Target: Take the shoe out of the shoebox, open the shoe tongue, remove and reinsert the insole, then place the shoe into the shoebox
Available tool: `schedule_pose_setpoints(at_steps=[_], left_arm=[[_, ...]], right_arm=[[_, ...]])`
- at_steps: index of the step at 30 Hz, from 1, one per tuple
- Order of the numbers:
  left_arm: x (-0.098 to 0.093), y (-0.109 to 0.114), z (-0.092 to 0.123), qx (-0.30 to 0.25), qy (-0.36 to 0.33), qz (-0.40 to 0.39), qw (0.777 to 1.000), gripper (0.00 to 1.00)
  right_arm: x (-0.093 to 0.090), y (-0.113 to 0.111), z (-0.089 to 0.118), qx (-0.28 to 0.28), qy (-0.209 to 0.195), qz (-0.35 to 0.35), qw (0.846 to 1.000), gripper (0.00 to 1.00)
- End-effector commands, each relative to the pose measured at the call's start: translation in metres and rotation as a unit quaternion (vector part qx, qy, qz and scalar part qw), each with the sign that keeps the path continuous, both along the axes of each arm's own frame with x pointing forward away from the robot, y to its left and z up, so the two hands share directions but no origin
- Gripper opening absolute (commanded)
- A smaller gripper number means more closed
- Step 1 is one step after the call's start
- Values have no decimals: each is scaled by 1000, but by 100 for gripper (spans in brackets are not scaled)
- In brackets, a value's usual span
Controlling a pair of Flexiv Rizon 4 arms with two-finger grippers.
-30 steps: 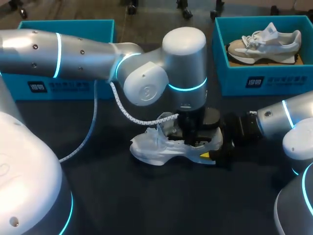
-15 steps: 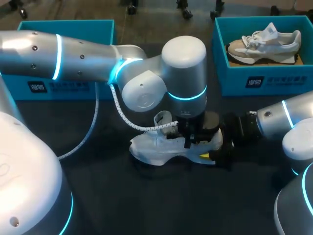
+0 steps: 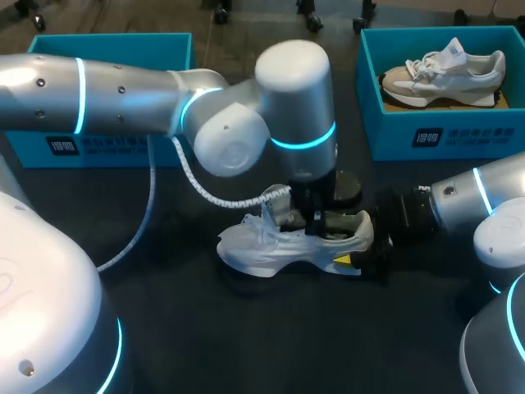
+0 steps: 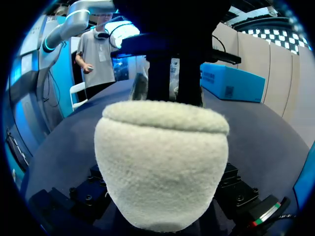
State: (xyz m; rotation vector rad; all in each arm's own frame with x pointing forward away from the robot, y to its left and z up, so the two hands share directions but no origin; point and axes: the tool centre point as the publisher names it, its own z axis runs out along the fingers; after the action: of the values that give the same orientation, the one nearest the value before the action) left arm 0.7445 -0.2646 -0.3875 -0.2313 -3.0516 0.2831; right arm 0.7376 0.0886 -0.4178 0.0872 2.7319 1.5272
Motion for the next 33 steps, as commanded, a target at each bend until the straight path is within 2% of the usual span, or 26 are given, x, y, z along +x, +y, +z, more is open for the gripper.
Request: schedule_pose_setpoints(at_steps=[1,12,21,33], left_arm=[[5,13,15,-8,25,-7,1000,0],[5,16,30,-21,78,-14,997,0],[0,13,47,-56,116,-9,992,0],[-10,-22,66,-91,136,-31,986,0]], right_arm=[[-2,4,-5,-1,-1,-1,1000,0],[-2,4,-5,-1,-1,-1,1000,0],[-2,4,-5,-1,-1,-1,1000,0],[-2,4,-5,-1,-1,-1,1000,0]])
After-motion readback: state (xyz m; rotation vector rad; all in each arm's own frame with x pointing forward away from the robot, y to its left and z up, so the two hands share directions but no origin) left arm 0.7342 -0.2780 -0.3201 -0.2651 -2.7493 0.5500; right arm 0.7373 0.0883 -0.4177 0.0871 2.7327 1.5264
